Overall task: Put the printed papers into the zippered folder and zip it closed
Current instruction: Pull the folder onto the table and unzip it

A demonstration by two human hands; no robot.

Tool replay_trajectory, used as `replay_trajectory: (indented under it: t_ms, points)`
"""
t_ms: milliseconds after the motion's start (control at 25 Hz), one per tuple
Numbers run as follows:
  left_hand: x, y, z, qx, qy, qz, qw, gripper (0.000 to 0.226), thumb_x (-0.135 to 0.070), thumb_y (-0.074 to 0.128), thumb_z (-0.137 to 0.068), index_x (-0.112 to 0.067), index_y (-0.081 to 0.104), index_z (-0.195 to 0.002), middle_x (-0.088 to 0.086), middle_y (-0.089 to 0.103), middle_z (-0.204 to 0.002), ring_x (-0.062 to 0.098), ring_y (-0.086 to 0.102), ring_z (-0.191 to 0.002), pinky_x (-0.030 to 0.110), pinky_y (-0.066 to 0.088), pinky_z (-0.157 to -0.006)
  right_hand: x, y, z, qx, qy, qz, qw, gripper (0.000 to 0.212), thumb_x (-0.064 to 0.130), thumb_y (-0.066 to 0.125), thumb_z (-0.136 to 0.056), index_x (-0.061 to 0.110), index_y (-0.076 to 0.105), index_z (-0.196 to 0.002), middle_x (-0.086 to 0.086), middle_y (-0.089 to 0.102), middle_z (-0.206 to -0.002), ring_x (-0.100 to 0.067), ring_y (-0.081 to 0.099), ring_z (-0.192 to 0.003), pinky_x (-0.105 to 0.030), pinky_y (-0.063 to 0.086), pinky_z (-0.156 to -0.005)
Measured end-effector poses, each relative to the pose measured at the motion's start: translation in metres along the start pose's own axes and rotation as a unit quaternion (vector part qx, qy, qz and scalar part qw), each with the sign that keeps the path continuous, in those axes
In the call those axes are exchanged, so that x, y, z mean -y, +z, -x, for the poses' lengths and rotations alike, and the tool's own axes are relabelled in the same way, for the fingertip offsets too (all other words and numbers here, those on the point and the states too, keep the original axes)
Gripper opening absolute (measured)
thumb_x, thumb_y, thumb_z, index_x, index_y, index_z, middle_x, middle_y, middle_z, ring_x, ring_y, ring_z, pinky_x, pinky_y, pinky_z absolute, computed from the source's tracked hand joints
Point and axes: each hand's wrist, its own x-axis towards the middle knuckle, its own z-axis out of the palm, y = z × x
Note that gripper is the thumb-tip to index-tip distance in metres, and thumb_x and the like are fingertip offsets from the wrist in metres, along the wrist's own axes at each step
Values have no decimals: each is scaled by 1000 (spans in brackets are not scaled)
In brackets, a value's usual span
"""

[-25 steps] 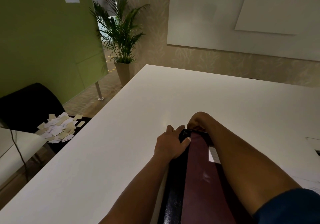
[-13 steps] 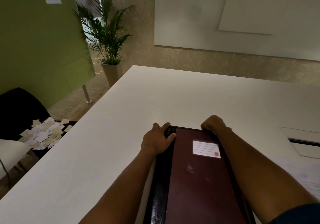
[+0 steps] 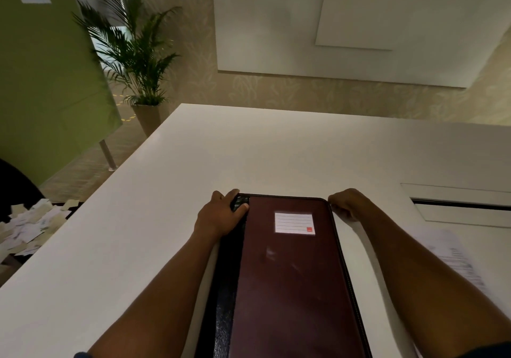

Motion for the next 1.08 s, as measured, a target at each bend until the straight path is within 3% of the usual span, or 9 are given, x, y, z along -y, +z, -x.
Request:
replay_trajectory:
  t_ms: [80,160,280,400,560,720,960,1080]
  points:
    - [-1,-1,0,3,0,-5,1000,68,-73,35,-86,-40,32,-146,6,43,-133,30,61,-109,34,45,-79,-10,-7,4,9,-47,-7,999,28,4,60,-85,4,53,-58,-2,50,-36,-9,46,-27,-12,31,-35]
    - [-3,-2,-1,5,-4,-8,1000,69,-73,34,-86,-40,31,-146,7,43,-133,32,60,-110,36,45,-81,-19,-11,11,23,-119,7,993,24,0,60,-86,3,57,-63,-5,54,-49,-7,49,-30,-14,33,-35]
    - [-6,-2,1,7,-12,-10,1000,68,-72,34,-87,-40,30,-147,8,42,-135,32,60,-111,36,46,-84,-31,-11,11,22,-206,-8,978,19,-7,60,-85,9,70,-91,-7,64,-80,-7,65,-64,-18,48,-58]
    - [-7,-3,2,13,-15,-12,1000,67,-70,34,-88,-39,29,-148,9,41,-136,33,59,-114,38,46,-86,-37,-12,8,60,-257,45,963,28,2,65,-83,18,72,-106,-4,71,-96,-16,64,-89,-30,49,-80]
    - [-12,-5,4,19,-25,-13,999,68,-68,36,-90,-38,28,-150,10,39,-137,33,57,-116,40,47,-89,-45,-4,10,20,-268,-34,962,15,14,75,-77,26,76,-86,4,74,-87,-12,68,-84,-22,54,-70]
    - [-17,-7,9,16,-30,0,999,65,-63,38,-94,-33,29,-151,13,39,-137,33,55,-117,39,47,-91,-52,10,9,-62,-287,-42,955,14,17,74,-77,28,68,-70,8,70,-82,-10,64,-80,-21,43,-63]
    - [-29,-11,26,-14,-35,1,999,57,-53,40,-97,-20,40,-143,17,45,-131,36,55,-112,43,47,-92,-56,13,13,-88,-300,28,949,17,10,58,-85,24,57,-73,-1,65,-84,-21,59,-80,-37,47,-72]
    - [-31,-14,38,-24,-26,3,999,50,-49,43,-97,-16,48,-134,16,50,-124,36,54,-110,43,47,-91,-60,16,19,-92,-293,40,951,22,6,51,-84,23,50,-70,-2,61,-78,-24,57,-75,-35,43,-64]
